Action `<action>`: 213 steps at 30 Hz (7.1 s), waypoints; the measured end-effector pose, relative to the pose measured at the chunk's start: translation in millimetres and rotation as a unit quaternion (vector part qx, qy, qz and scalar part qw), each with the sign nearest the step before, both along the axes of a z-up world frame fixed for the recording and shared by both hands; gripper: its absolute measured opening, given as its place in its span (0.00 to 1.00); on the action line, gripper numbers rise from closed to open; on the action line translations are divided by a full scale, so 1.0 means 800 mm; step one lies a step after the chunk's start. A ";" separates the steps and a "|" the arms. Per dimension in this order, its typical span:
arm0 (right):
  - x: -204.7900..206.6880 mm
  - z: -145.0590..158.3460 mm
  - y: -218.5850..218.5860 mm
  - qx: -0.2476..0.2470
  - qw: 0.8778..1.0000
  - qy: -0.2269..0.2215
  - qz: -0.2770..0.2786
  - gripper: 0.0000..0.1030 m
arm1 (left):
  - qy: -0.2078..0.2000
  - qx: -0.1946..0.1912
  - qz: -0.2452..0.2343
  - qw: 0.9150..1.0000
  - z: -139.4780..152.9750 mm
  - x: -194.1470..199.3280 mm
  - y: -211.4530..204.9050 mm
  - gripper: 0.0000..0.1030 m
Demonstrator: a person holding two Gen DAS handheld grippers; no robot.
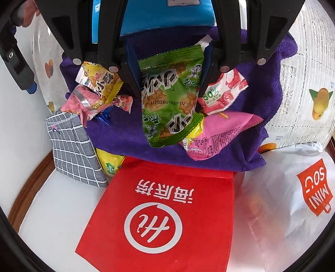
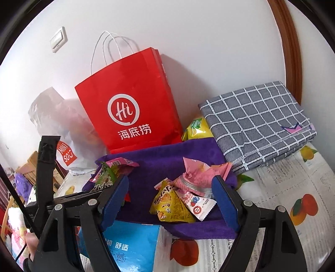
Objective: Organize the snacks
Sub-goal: 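Lower and release the yellow snack bag with the right tool while the left tool releases the cracker bag, then grasp the pink peach candy bag with the right tool, then grasp the pink biscuit packet with the left tool while the right tool holds the peach candy, then carry the biscuit packet and peach candy bag onto the purple towel with both tools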
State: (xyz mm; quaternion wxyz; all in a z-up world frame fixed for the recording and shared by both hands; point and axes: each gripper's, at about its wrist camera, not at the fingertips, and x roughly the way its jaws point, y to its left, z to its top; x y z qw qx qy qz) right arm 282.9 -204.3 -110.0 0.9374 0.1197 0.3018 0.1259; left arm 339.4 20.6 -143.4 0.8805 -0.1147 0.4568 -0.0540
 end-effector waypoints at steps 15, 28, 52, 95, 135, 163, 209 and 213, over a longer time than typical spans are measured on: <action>0.005 -0.007 0.006 -0.019 1.000 0.009 -0.004 0.79 | 0.000 0.003 -0.002 1.000 0.011 -0.012 0.007 0.75; -0.016 -0.012 0.029 -0.039 0.999 0.017 0.023 0.76 | -0.016 0.017 0.001 1.000 0.042 -0.094 0.037 0.75; -0.161 -0.081 0.081 -0.095 0.984 0.104 0.104 0.68 | 0.017 0.049 -0.004 0.999 0.001 -0.223 0.089 0.75; -0.180 -0.122 -0.011 -0.067 0.990 0.125 0.026 0.41 | 0.000 0.095 -0.023 0.995 -0.049 -0.274 0.068 0.82; -0.239 -0.086 -0.083 -0.087 0.990 0.104 -0.033 0.41 | 0.023 0.011 -0.192 0.981 -0.026 -0.302 -0.034 0.88; -0.257 -0.086 -0.104 -0.085 0.991 0.101 -0.039 0.41 | 0.000 0.120 -0.198 0.973 -0.036 -0.319 -0.102 0.50; -0.241 -0.020 0.006 -0.146 0.987 0.063 0.003 0.41 | -0.024 0.035 -0.127 0.991 0.028 -0.284 0.012 0.38; -0.231 -0.007 0.010 -0.149 0.987 0.056 -0.001 0.41 | -0.030 0.032 -0.125 0.991 0.038 -0.274 0.017 0.38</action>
